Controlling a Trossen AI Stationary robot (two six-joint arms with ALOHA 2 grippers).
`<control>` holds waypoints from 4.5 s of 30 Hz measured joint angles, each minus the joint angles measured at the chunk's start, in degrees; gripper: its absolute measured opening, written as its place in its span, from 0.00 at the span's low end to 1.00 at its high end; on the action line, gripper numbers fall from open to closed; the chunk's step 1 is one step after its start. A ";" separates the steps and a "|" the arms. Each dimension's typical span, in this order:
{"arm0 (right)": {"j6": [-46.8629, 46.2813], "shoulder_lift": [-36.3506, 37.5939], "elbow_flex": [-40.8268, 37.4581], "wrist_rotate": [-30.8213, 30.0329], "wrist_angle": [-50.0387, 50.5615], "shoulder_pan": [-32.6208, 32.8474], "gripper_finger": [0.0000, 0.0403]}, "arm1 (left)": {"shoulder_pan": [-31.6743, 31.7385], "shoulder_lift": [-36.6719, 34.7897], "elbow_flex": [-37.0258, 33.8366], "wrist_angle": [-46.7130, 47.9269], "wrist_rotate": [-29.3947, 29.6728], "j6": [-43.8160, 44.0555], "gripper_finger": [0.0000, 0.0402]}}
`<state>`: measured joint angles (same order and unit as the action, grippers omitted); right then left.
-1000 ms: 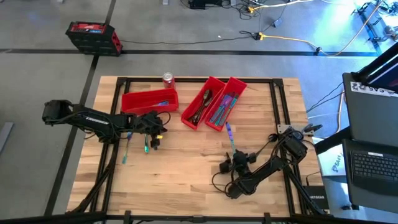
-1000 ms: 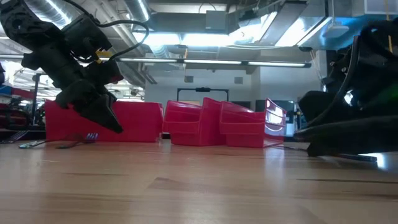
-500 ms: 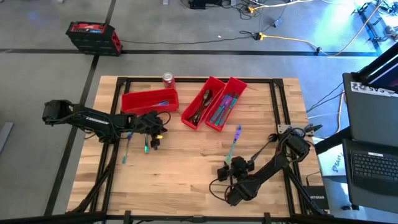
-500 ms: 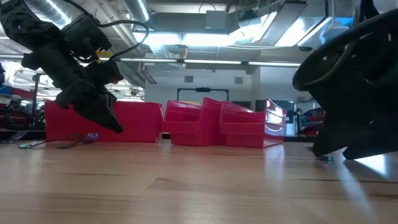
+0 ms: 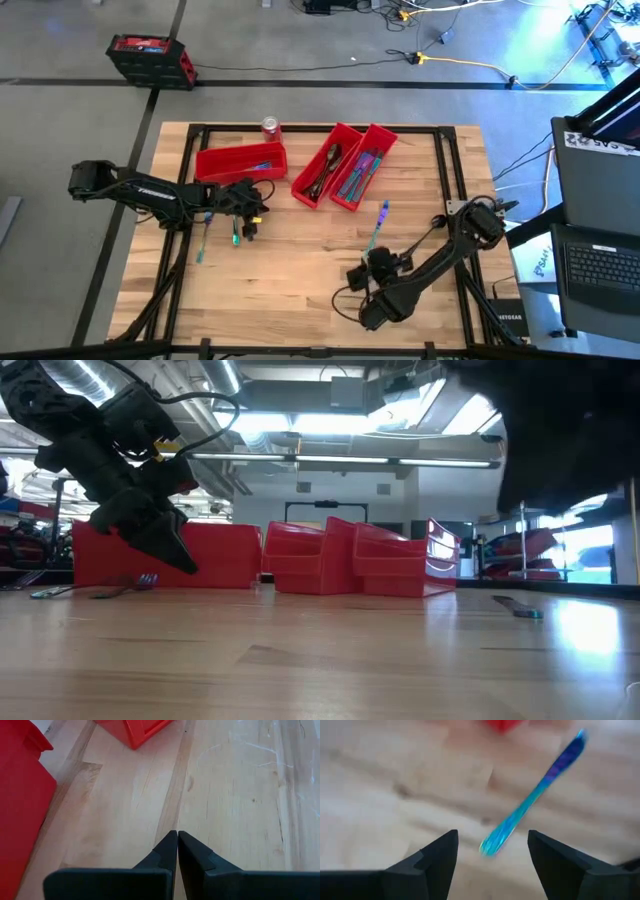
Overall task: Sort silverware
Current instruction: Put the blue table knife into the right red bin
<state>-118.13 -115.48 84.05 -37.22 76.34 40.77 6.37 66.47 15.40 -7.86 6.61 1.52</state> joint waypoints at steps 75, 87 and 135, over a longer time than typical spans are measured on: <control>87.78 32.81 -47.44 28.94 -45.80 -42.64 0.00 | -15.52 0.05 4.24 -26.23 -5.70 -15.02 0.00; 82.38 33.02 -49.42 33.23 -48.15 -40.14 0.00 | -15.34 0.07 4.24 -25.26 -5.70 -14.89 0.00; 46.93 28.46 -49.59 29.68 -63.02 -15.42 0.00 | -32.35 40.90 44.89 -22.49 8.03 21.68 0.00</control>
<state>-71.20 -87.02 34.46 -7.53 13.32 25.35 -25.98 107.37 60.29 -30.35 14.65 23.20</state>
